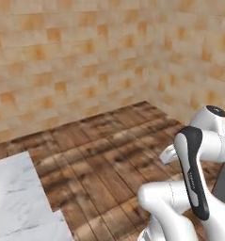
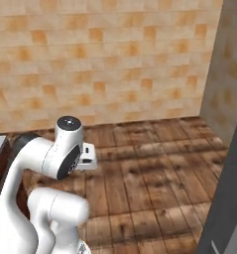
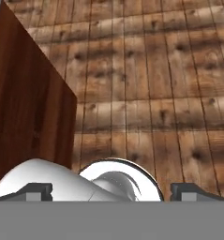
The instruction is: Pick the egg and butter from the fridge and place them by the bowl for mixing.
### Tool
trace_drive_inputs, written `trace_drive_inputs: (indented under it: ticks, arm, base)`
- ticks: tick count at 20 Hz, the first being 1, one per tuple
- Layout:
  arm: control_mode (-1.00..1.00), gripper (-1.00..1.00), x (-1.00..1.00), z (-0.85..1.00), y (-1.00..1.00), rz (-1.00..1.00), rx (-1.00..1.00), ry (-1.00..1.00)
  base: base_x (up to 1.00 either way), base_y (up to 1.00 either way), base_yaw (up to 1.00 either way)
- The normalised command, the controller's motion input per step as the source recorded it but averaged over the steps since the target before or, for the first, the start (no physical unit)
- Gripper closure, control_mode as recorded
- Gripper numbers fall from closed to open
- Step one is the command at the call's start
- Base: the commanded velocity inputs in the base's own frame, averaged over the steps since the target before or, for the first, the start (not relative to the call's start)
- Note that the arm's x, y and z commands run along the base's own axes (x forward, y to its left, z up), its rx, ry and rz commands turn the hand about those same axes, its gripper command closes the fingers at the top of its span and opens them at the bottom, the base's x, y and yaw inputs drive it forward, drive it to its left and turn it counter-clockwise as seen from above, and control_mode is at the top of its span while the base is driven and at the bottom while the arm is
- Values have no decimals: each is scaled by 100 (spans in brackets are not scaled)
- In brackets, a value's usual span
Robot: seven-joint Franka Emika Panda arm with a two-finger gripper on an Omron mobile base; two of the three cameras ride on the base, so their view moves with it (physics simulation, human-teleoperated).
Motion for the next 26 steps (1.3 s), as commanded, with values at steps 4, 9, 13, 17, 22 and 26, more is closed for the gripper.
trace_drive_inputs:
  ticks: [4,9,13,17,22,26]
  arm:
    - [100,-100,0,0,0,0,0,0]
    - [100,-100,0,0,0,0,0,0]
    - [100,-100,0,0,0,0,0,0]
    - [100,-100,0,0,0,0,0,0]
    - [100,-100,0,0,0,0,0,0]
    - [100,-100,0,0,0,0,0,0]
  base:
    - [30,17,-70]
    - [37,20,-65]
    - [44,30,-61]
    - [57,35,-49]
    - [83,34,-15]
    - [77,26,-19]
